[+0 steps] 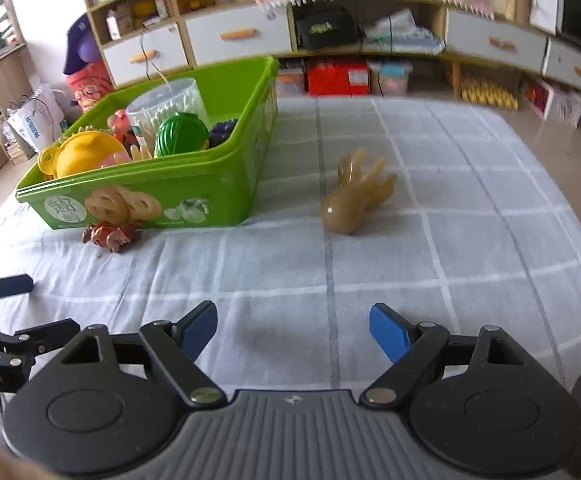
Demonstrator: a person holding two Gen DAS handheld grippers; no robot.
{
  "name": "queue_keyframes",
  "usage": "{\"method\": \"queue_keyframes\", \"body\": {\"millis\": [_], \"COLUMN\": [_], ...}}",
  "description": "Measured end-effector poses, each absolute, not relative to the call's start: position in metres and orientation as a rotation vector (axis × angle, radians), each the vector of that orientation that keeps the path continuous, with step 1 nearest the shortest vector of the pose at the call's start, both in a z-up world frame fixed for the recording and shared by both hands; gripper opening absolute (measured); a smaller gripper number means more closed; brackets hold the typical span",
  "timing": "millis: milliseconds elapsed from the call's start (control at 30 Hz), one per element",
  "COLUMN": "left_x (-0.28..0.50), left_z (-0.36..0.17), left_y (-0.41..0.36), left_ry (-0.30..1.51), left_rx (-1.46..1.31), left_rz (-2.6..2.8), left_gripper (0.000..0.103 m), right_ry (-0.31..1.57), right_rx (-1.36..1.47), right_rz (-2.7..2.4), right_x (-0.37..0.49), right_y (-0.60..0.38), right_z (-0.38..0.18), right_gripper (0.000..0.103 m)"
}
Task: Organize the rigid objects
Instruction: 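Withdraw both tools from the bin toward the remaining toys on the mat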
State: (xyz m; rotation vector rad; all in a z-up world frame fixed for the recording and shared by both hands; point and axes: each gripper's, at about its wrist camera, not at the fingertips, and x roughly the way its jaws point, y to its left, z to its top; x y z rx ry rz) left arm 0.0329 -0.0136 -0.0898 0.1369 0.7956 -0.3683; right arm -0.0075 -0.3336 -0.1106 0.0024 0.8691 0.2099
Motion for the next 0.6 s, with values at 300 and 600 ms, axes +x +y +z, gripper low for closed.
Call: {"method": "queue_keyframes", "body": {"millis": [300,600], "left_x": [0.040,0.056], "left_z": [-0.093,-0.093], "left_y": [-0.030,-0.054], "left_ry": [0.742,0.746], "left_rx": [0.135,0.111], "left_rz": [-0.383,-0.368], "left_gripper": [0.101,0.101], "right_ry": [0.780,0.767], "right_rx": [-0.086,-0.056], "right_rz": [0.210,0.133], "right_x": [-0.004,0.021], "right_y": [-0.339,-0.341], "right_z": [-0.121,-0.124], "right_gripper": [0.074,0.077]}}
